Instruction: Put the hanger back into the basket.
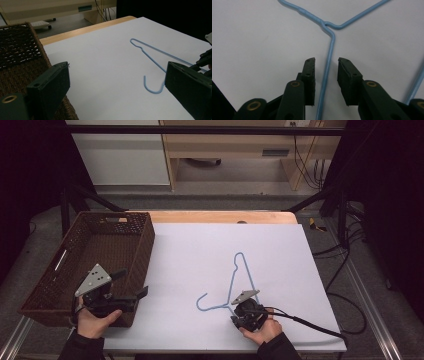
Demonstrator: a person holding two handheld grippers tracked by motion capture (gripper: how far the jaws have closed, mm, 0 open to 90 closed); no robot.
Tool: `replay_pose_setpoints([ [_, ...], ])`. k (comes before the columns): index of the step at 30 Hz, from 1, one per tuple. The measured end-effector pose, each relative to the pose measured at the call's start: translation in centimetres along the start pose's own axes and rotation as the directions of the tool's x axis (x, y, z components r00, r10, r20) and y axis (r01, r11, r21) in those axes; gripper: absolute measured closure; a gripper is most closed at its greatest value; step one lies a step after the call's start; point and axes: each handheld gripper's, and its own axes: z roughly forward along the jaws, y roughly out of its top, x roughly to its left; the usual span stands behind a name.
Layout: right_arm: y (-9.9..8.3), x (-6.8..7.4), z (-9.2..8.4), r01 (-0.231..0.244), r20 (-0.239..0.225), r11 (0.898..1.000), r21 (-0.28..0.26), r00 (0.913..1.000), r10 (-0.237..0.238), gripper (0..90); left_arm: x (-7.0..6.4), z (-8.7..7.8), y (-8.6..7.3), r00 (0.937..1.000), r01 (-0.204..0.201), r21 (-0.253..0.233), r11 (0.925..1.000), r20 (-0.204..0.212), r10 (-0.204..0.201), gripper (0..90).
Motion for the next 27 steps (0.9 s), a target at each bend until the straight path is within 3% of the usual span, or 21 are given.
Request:
replay_pose_setpoints([
  [7,0.0,0.2,0.3,-0.022,-0.008,0.999,0.029,0.9997,0.022,80.1,0.0,0.0,0.0,1.0000,-0.001,-0.001,1.0000,0.001,0.001,5.9],
  [12,0.0,0.2,0.3,-0.044,0.012,0.999,0.029,0.9990,0.043,85.5,-0.2,0.2,0.0,1.0000,-0.007,0.004,1.0000,0.005,0.007,6.1],
  [18,0.1,0.3,0.3,-0.113,0.017,0.993,0.038,0.9935,0.113,86.8,-0.5,0.4,0.0,0.9999,-0.010,0.009,0.9999,0.011,0.010,6.1],
  [27,0.2,0.0,-0.1,-0.144,0.013,0.989,0.037,0.9896,0.144,87.4,-1.3,0.6,0.1,0.9993,-0.027,0.008,0.9996,0.024,0.027,6.2],
])
